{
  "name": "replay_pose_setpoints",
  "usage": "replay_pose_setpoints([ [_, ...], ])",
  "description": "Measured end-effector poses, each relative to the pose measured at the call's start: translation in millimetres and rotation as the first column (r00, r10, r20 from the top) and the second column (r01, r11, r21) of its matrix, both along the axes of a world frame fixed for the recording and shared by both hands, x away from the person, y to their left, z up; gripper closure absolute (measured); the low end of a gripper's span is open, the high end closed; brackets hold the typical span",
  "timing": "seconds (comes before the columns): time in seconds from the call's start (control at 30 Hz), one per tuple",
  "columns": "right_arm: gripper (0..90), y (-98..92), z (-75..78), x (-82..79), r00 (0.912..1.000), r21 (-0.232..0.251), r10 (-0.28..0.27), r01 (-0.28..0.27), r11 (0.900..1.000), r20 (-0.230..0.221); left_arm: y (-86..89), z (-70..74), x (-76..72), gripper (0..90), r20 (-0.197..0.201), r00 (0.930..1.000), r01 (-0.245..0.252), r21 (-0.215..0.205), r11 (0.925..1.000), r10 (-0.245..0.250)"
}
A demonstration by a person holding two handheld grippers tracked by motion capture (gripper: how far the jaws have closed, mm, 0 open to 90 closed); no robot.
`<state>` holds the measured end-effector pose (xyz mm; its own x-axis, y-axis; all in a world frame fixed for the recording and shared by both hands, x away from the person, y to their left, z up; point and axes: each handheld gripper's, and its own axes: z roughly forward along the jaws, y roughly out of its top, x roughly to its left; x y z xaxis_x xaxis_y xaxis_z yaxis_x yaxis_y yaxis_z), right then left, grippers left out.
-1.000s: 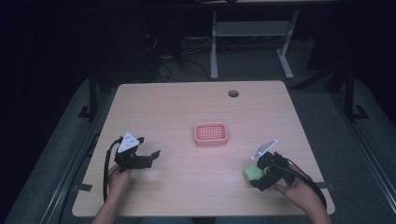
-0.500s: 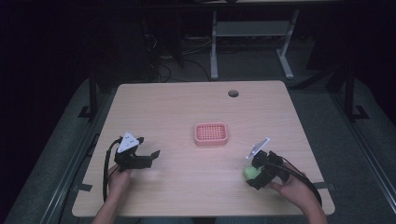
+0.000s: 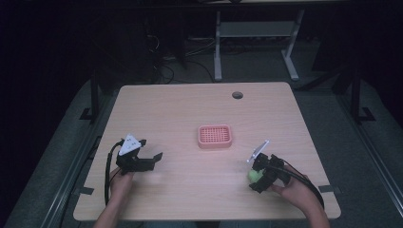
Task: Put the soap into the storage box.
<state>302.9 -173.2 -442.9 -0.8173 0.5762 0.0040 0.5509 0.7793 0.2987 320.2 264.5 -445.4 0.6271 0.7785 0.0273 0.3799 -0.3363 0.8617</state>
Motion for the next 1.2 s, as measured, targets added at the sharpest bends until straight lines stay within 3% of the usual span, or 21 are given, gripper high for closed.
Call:
replay_pose_setpoints([
  [0.33, 21.4, 1.7, -3.0, 1.6, 1.0, -0.036, 0.0, 0.0, 0.999, -0.006, 0.5, -0.3, 0.5, 14.3, 0.002, 1.0, 0.0, -0.006, 1.0, 0.0],
  [0.63, 25.0, 3.2, -2.0, 2.2, 0.9998, -0.038, 0.007, -0.007, 0.999, -0.018, 0.6, 0.1, 0.3, 14.3, 0.004, 1.0, -0.004, -0.01, 0.9999, 0.004],
  [1.2, 25.8, 3.7, -1.3, 2.8, 0.9996, -0.053, 0.022, -0.023, 0.998, -0.02, 2.3, 0.8, 0.2, 14.3, 0.002, 1.0, -0.008, -0.01, 0.9999, 0.008],
])
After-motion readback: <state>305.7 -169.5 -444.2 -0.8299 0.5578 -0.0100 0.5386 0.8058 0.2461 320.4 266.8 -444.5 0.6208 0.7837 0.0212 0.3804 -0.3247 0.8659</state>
